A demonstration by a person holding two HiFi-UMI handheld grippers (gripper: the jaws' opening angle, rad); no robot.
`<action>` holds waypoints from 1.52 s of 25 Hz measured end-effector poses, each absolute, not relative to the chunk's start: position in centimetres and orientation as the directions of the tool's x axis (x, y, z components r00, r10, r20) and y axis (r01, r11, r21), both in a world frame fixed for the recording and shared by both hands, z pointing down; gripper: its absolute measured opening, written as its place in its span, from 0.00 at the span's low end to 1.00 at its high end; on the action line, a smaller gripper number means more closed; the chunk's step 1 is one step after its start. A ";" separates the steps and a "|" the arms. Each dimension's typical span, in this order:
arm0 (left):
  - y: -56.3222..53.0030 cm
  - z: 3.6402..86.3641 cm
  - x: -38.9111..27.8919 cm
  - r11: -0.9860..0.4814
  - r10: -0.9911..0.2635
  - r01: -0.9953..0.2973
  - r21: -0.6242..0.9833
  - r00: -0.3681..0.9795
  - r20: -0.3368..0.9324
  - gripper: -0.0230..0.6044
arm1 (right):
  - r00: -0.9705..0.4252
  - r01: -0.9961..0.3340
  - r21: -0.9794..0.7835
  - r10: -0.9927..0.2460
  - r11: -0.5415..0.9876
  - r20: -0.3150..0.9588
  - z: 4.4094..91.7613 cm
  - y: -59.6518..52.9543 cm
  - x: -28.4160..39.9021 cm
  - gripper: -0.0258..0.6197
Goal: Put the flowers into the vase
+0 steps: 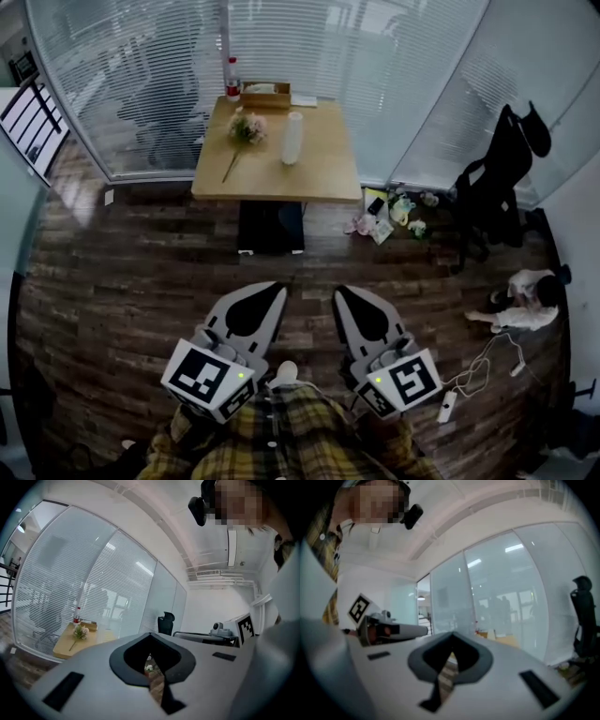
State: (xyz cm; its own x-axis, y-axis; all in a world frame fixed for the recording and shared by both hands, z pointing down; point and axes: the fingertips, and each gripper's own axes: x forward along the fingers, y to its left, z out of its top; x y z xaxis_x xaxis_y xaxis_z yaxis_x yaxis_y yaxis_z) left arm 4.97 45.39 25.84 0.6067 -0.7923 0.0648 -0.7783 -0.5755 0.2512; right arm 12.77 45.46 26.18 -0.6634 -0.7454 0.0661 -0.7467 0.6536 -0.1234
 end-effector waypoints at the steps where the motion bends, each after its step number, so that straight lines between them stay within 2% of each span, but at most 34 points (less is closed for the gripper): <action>1: 45.4 25.9 5.0 -0.574 -0.794 -0.780 0.251 0.605 0.066 0.05 | -0.665 -0.745 -0.124 -0.744 0.655 0.064 26.2 45.5 12.8 0.06; 19: 43.5 26.7 3.7 -0.496 -0.843 -0.831 0.254 0.530 0.088 0.05 | -0.718 -0.694 -0.169 -0.690 0.700 0.092 27.8 44.1 13.2 0.06; 38: 26.1 27.0 -1.7 -0.531 -0.818 -0.810 0.250 0.567 0.097 0.05 | -0.697 -0.715 -0.171 -0.710 0.678 0.099 27.6 26.7 7.6 0.06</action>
